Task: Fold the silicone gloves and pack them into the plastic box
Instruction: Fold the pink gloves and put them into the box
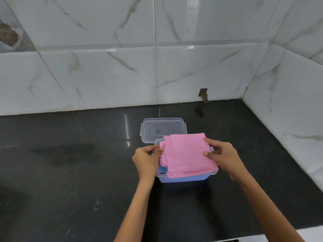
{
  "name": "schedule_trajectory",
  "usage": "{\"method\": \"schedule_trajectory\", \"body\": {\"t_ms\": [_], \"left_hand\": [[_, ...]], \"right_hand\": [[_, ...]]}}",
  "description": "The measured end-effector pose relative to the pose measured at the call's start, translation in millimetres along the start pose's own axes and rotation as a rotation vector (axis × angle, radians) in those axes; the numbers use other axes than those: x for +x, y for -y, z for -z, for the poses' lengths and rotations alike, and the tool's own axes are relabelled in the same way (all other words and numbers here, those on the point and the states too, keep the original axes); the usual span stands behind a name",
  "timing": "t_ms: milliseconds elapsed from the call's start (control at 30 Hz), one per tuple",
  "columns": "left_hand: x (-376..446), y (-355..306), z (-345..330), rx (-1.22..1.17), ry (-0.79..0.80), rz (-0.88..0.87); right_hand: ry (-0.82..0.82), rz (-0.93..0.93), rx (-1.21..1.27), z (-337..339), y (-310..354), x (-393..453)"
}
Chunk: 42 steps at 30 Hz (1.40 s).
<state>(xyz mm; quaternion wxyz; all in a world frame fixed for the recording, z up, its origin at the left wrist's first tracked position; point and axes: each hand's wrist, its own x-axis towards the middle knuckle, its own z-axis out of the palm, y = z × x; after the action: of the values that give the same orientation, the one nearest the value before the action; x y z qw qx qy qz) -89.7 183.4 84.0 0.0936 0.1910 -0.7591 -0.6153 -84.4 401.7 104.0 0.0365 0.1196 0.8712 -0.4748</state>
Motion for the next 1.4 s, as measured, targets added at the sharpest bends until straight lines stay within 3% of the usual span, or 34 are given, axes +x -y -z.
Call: {"method": "schedule_trajectory", "body": {"t_ms": [367,533,867,933,1033,1100,1167,1200,1400], "left_hand": [[2,0,2,0.075,-0.038,-0.072],[4,4,1,0.176,-0.018,-0.118],[12,1,4,0.498,0.087,-0.237],[11,-8,9,0.772,0.067,-0.318],[9,-23,14,0.952,-0.003,-0.745],[9,-29,13,1.018,0.22,-0.995],[14,-28,10,1.231,0.546,-1.0],[19,-26,8,1.328,0.637,-0.976],[34,-13,2,1.58,0.78,-0.964]], "right_hand": [[-0.081,0.112,-0.203,-17,-10,12],[-0.113,0.149,-0.412,-29,-12,5],[0.061,0.1,-0.585,-18,2,9],[0.016,0.146,-0.743,-20,3,5],[0.011,0.338,-0.849,-18,0,2],[0.143,0.456,-0.853,-14,-3,3],[0.247,0.472,-0.899,-13,-5,6],[0.274,0.464,-0.928,-13,-7,7],[0.343,0.461,-1.063,-15,-12,17]]}}
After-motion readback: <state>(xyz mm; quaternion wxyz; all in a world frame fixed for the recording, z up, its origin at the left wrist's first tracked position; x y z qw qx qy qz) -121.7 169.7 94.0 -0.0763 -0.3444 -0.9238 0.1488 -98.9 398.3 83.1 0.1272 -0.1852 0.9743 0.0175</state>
